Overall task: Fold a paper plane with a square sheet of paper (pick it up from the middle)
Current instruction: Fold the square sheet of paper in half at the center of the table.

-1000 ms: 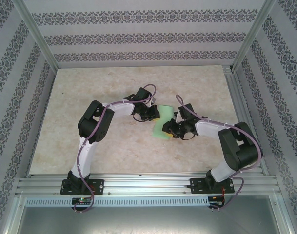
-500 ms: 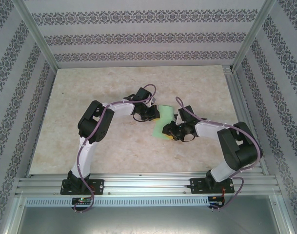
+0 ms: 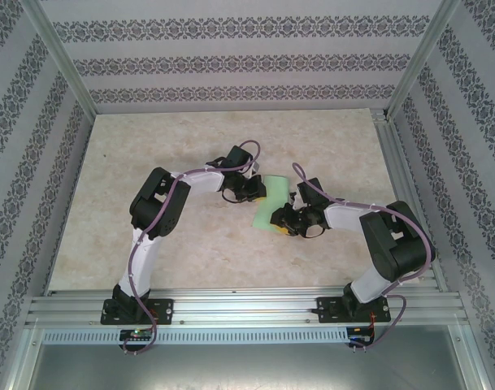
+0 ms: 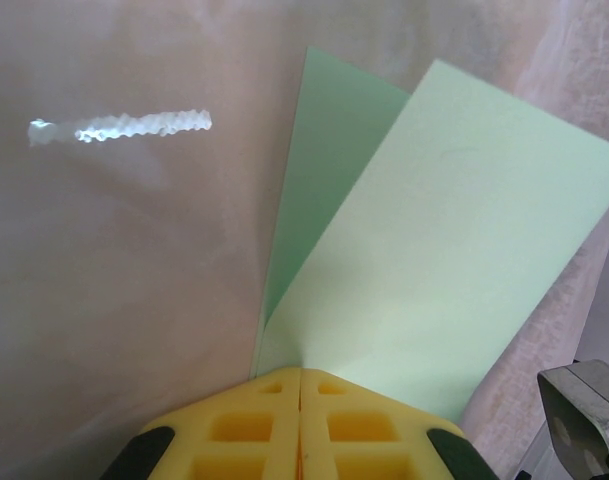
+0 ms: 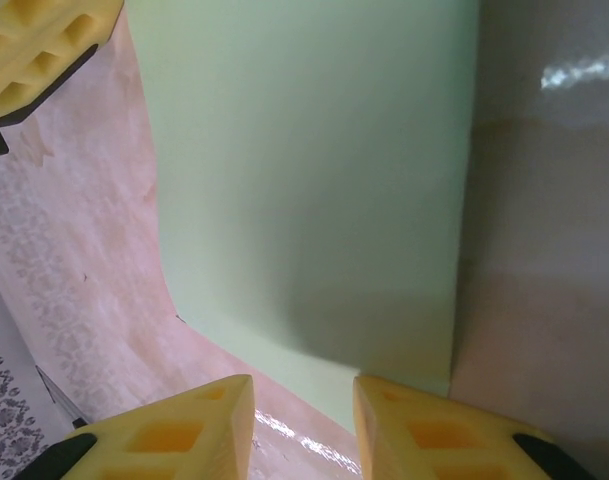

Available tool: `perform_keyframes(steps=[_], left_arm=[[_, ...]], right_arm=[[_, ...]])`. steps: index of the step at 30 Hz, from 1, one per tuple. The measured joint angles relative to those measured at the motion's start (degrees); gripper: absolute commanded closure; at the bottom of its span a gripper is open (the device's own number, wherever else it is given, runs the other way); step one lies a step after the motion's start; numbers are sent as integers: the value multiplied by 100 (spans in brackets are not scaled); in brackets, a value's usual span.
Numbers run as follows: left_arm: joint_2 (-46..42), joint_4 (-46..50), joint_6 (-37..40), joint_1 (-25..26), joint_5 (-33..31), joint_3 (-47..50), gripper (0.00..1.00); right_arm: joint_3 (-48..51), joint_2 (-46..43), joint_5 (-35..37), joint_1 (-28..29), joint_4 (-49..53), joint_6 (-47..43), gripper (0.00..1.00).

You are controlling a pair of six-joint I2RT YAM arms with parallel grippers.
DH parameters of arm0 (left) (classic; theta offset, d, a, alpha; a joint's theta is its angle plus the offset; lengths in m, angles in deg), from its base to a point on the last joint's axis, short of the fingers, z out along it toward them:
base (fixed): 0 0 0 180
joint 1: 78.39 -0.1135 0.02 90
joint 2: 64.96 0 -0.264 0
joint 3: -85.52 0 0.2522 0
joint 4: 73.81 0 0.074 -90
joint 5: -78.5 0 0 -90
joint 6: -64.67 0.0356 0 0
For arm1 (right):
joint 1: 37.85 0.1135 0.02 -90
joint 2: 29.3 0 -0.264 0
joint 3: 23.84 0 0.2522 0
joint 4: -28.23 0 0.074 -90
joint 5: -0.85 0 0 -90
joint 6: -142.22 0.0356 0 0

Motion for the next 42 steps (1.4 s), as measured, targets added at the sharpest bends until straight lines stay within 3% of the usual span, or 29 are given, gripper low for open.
perform_keyframes(steps=[11,22,32,42], left_arm=[[4,24,15,0,2,-15,91],[24,96,72,0,4,-59,90],[33,105,90,0,17,-72,91],[44,142,90,0,20,-103,91]], right_arm=[[-870,-264,439,-304,741,-275,68],[-1189,925,393,-647,319,-457,68],[-1178,778,256,-719,315,-479,66],[-1805,894,142,-831,393,-638,67]])
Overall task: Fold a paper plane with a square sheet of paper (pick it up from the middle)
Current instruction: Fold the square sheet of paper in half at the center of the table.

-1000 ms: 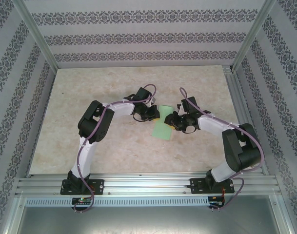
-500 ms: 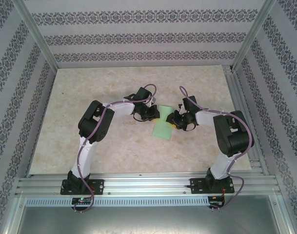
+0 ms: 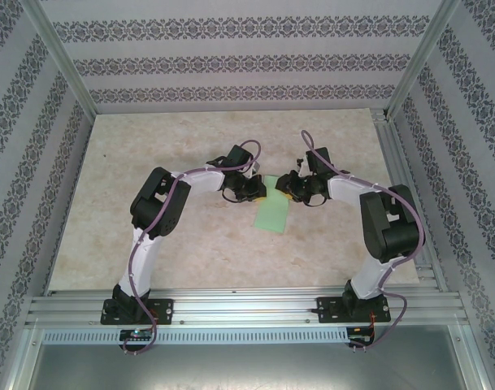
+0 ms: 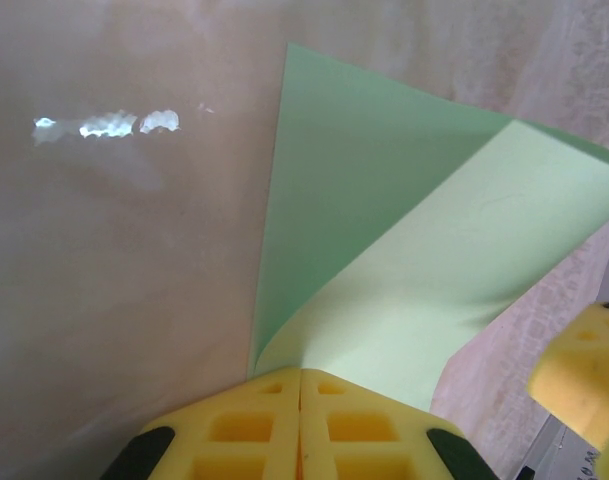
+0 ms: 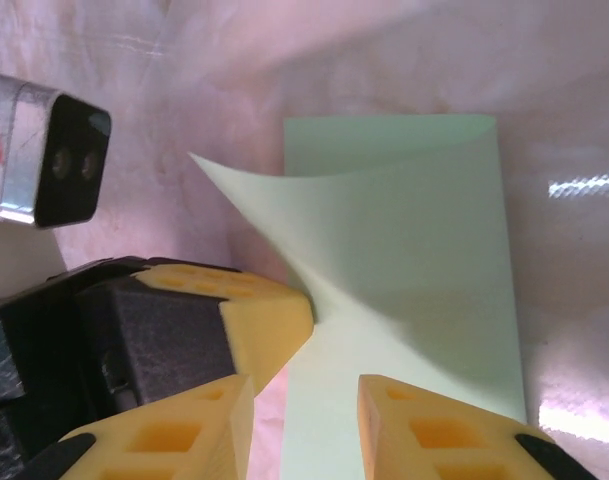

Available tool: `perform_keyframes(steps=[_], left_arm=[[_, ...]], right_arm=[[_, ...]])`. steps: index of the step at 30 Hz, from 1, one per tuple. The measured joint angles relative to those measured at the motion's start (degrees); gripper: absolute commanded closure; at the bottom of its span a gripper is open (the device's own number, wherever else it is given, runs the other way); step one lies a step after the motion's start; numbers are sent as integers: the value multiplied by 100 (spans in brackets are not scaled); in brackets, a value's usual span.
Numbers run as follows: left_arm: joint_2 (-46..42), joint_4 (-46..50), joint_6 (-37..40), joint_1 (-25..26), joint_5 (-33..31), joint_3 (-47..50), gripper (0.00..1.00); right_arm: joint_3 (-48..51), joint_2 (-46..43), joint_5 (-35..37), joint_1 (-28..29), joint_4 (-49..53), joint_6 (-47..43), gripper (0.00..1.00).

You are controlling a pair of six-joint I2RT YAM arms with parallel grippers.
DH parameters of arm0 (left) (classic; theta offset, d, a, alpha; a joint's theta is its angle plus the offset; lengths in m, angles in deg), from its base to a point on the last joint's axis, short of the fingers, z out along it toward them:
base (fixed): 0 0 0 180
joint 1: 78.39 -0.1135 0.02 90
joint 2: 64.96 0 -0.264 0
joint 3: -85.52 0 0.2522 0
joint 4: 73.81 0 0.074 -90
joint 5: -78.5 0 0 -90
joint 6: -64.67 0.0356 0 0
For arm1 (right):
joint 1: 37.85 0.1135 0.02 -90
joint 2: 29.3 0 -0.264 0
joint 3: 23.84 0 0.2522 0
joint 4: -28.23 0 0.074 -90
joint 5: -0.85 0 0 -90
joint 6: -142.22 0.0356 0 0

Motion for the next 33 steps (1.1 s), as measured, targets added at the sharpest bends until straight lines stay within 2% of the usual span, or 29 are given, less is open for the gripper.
perform_keyframes(steps=[6,14,22,33], left_arm=[[15,7,17,0,20,-17,91],[17,4,24,0,24,-17,91],[17,7,39,0,24,-17,91],[17,7,42,0,22,-17,91]], right_arm=[[37,540,-92,-94,-59,-94,67],[-24,420,-205,-164,122,-140,65],[-592,245,-205,-227,299,-280,65],[-629,1005,-304,-378,201,-286,66]])
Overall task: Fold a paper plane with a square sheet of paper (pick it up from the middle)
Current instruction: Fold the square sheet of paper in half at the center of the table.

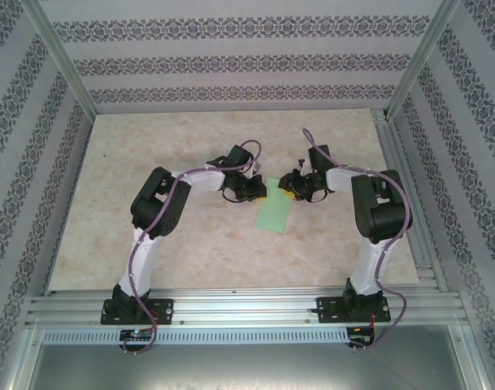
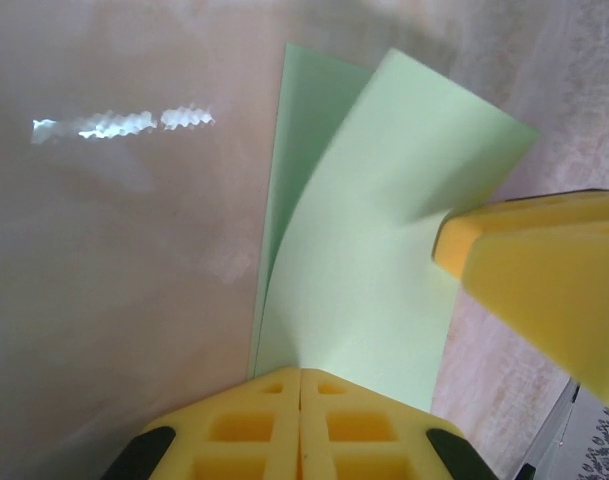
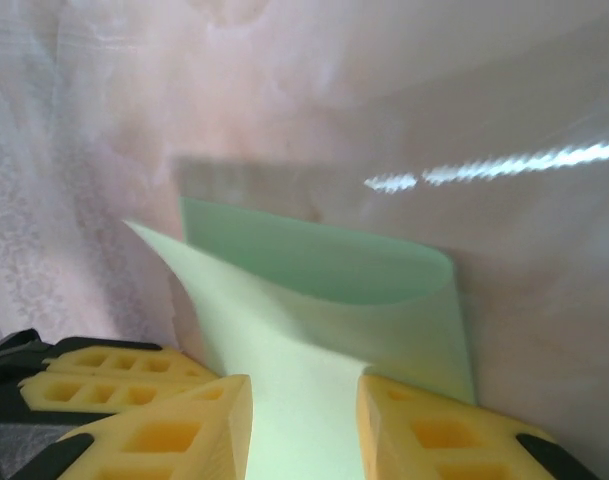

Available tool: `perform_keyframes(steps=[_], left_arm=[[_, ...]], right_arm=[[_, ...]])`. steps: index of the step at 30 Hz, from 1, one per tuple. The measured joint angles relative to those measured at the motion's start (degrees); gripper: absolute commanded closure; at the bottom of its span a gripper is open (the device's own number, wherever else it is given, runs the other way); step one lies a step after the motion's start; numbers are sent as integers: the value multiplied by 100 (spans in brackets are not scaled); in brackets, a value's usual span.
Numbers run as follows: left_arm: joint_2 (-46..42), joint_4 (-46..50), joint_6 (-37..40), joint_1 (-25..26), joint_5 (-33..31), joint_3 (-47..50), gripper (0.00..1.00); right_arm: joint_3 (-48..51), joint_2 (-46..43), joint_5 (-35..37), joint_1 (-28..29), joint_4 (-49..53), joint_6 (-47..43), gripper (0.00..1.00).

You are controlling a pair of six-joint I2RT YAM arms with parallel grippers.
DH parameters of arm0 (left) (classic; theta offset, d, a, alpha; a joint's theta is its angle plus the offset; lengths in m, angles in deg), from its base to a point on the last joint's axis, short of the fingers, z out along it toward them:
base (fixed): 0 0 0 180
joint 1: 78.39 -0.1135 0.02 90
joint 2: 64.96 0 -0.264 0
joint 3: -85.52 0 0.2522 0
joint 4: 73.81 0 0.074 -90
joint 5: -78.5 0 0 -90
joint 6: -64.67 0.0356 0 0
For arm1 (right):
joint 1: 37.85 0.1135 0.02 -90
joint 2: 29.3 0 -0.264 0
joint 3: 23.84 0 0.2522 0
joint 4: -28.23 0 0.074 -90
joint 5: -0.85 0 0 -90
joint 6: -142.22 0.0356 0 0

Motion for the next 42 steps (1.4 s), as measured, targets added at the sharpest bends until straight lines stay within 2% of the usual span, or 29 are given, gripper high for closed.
perform_keyframes(steps=[8,16,26,31,42], left_arm=[[4,0,2,2,2,-2,91],[9,0,22,2,2,-2,91],[9,0,22,2,2,-2,91],[9,0,24,2,2,-2,91],[9,0,26,2,2,-2,91]], right_arm=[[-44,-136,-85,-26,109,-7,64],[-654,-262,-74,-146,345,-155,65],[-706,431,44,-184,385,-155,65],[-713,446,13,-223,385,-155,65],[-844,-24,20,-251,450,-146,65]])
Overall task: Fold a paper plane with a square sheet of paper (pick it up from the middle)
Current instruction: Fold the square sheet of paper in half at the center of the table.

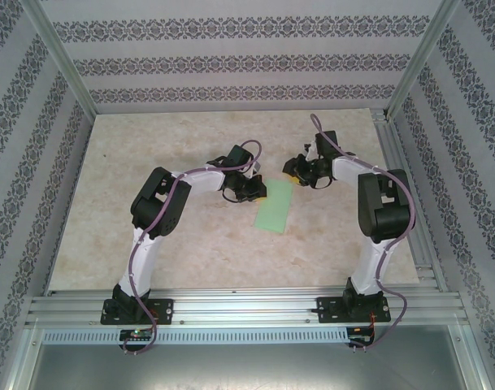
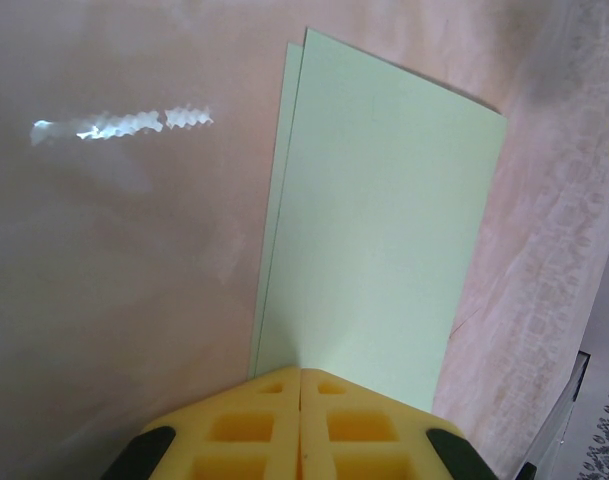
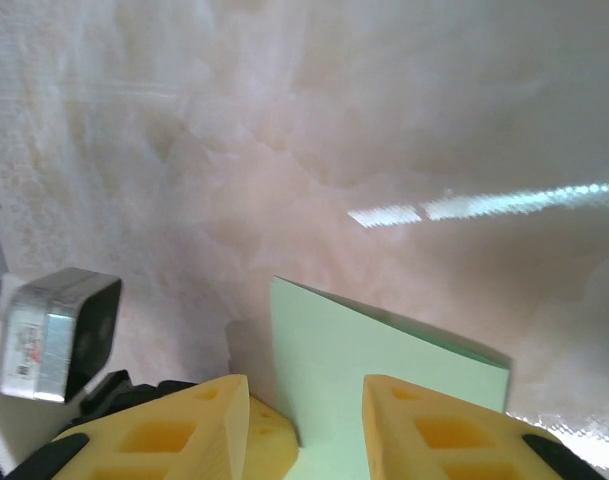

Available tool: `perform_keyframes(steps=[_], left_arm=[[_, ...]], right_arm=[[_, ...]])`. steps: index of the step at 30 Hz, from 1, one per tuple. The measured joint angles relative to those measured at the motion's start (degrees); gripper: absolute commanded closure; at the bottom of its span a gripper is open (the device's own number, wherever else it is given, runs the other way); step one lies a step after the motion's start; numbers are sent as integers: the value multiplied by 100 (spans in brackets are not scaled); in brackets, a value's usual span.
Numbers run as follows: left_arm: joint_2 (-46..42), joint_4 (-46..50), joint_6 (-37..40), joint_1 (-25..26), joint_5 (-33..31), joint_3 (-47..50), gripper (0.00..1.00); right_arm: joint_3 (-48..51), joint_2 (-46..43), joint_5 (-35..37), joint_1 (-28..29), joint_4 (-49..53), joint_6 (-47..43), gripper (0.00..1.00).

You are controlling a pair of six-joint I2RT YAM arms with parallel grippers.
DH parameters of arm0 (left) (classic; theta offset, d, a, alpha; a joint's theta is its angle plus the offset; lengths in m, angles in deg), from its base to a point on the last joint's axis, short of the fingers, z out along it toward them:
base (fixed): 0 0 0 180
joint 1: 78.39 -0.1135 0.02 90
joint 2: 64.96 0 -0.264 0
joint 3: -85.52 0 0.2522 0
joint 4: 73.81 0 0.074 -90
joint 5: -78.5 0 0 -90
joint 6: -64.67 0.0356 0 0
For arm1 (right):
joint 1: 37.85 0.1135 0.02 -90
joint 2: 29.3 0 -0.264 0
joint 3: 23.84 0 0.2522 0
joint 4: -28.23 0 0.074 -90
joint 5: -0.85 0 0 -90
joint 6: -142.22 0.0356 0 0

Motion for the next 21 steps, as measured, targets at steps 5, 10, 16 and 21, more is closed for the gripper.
perform_keyframes(steps=[5,10,16,21], left_arm=[[0,-2,13,0,0,0,91],[0,-2,15,0,0,0,91],[0,-2,15,0,2,0,91],[0,-2,15,0,2,0,91]], right_arm=[[-79,114,7,-9,2,17,65],[-76,479,52,-9,13,15,65],[-129,595,138,-26,90,-7,66],[-92,413,179,-26,247,-26,65]])
